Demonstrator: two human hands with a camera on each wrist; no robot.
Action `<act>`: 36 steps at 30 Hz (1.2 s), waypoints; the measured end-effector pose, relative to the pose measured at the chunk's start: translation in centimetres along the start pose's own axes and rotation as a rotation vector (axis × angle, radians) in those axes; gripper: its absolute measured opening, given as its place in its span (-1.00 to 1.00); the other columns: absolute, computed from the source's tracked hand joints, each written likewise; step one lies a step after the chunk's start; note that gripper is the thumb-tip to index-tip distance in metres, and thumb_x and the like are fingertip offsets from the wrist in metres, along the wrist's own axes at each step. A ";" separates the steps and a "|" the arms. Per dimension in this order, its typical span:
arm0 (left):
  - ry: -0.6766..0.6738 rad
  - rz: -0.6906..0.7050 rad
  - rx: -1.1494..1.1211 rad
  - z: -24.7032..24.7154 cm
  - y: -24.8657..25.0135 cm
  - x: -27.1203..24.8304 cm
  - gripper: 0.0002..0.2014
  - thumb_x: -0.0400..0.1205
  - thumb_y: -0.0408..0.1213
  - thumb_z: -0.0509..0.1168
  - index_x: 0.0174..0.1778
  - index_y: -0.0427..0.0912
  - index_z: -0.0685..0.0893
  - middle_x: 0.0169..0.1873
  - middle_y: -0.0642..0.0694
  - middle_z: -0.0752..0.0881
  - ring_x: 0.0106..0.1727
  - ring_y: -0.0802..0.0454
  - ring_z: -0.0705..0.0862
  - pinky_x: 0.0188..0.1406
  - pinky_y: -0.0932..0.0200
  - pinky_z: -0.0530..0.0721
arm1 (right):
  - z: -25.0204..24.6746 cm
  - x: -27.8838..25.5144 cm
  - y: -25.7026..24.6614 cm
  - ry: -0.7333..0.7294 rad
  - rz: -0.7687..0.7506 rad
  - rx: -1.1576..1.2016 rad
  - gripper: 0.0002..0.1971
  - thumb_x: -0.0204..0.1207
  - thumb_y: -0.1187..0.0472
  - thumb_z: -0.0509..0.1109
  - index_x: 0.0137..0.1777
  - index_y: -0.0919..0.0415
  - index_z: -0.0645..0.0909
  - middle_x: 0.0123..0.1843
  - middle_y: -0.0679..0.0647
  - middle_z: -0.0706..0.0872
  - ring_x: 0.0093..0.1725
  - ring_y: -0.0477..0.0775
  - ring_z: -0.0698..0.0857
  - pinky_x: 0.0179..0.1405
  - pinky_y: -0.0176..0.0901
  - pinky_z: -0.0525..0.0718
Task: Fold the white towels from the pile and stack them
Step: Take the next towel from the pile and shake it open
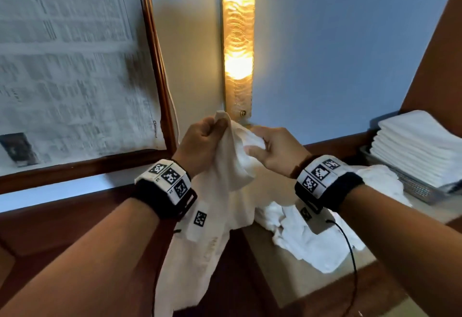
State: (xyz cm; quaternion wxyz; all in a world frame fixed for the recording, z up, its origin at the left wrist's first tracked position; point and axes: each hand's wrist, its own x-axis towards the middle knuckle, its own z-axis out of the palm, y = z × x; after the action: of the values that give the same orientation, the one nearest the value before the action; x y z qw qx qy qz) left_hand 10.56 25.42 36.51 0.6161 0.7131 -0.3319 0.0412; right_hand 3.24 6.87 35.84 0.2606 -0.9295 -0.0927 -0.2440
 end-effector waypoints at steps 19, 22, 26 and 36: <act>0.134 -0.053 -0.115 7.6 0.8 -0.4 -0.75 0.83 -0.16 0.14 0.02 0.01 0.74 -0.15 0.10 0.79 -0.07 0.20 0.72 0.10 0.15 0.68 | -4.6 2.1 3.6 0.042 0.025 0.096 -0.58 0.51 0.15 0.47 -0.58 -0.10 0.51 -0.60 -0.19 0.51 -0.46 -0.19 0.44 -0.36 -0.17 0.43; 0.061 -0.041 -0.044 9.9 0.8 -0.1 -0.70 0.83 -0.25 0.14 -0.11 -0.03 0.75 -0.21 0.02 0.76 -0.12 0.14 0.66 0.03 0.07 0.63 | -6.1 2.0 4.0 0.036 -0.002 0.048 -0.62 0.37 0.02 0.39 -0.64 0.00 0.41 -0.65 -0.09 0.41 -0.50 -0.10 0.33 -0.40 -0.13 0.38; 0.070 0.002 0.167 10.3 2.4 0.1 -0.60 0.81 0.02 0.08 -0.16 -0.02 0.74 -0.31 0.09 0.77 -0.30 0.33 0.67 -0.27 0.34 0.59 | -5.8 -0.7 5.6 0.042 -0.029 0.198 -0.67 0.52 0.23 0.49 -0.45 0.01 0.54 -0.53 -0.19 0.49 -0.48 -0.19 0.42 -0.41 -0.29 0.39; 0.307 -0.080 0.104 5.5 0.6 -2.6 -0.31 0.60 0.31 0.23 -0.22 -0.42 0.52 -0.26 -0.21 0.55 -0.20 -0.09 0.52 -0.11 -0.06 0.44 | 0.5 -9.2 18.2 -0.130 0.315 0.025 -0.85 0.60 0.27 0.40 -0.15 0.14 0.79 -0.31 0.06 0.75 -0.23 0.18 0.68 -0.22 -0.10 0.55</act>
State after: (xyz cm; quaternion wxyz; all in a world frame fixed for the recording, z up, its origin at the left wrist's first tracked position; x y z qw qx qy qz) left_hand 6.35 21.53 34.49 0.6230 0.7420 -0.2027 0.1424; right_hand 0.97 -8.68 22.84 0.3008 -0.9430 0.0343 -0.1385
